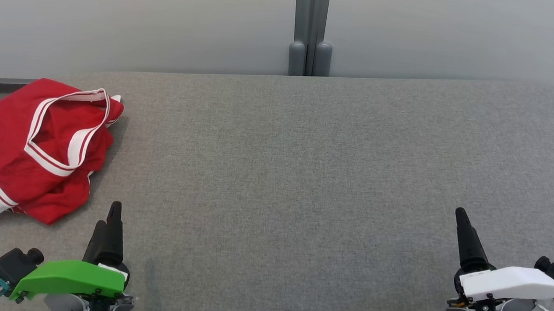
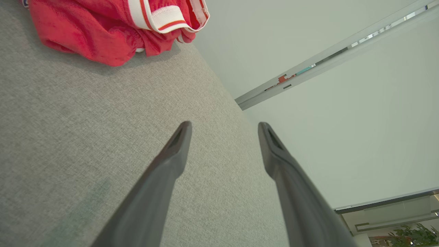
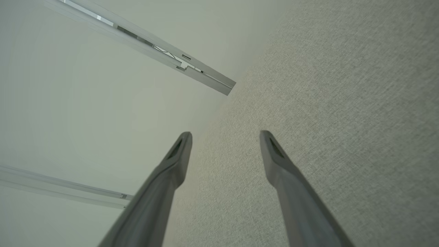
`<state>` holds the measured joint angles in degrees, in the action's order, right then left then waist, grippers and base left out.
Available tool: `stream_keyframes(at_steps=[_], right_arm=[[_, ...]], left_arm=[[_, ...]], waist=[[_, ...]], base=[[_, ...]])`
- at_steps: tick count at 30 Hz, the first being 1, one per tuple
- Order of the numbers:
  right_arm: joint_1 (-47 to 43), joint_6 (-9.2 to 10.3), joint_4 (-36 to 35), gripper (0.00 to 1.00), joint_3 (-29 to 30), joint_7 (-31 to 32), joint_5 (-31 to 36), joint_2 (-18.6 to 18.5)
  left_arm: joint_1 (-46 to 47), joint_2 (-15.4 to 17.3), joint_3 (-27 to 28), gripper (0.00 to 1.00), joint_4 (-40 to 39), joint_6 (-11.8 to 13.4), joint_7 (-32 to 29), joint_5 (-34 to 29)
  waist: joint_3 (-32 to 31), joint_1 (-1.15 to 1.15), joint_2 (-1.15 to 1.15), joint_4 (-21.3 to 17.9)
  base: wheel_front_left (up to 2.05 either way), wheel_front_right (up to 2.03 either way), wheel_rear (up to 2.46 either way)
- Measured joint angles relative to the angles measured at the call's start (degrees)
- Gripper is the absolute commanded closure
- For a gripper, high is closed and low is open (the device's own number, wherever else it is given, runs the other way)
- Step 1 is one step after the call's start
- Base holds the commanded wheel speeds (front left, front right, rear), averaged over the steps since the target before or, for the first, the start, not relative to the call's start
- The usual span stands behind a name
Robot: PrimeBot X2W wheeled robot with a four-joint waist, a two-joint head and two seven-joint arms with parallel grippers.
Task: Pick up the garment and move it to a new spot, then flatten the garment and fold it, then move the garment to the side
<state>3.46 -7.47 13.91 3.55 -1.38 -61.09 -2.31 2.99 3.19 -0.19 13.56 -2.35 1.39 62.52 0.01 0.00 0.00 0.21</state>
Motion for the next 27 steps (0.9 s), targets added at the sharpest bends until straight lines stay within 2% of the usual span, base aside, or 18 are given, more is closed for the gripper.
stream_keyframes(at_steps=[11, 27], right_arm=[[0.0, 0.00, -0.5, 0.00, -1.1, -2.3, 11.4, -0.1], [0.0, 0.00, -0.3, 0.00, -2.3, -5.1, 22.3, -0.1]], left_arm=[[-0.1, 1.1, -2.3, 0.00, -0.5, 1.1, 2.3, -10.6], [-0.1, 1.6, -4.7, 0.00, -1.5, 2.6, 5.1, -23.1]], waist=[[-0.1, 0.00, 0.00, 0.1], [0.1, 0.00, 0.00, 0.4]], base=[[0.00, 0.00, 0.00], [0.00, 0.00, 0.00]])
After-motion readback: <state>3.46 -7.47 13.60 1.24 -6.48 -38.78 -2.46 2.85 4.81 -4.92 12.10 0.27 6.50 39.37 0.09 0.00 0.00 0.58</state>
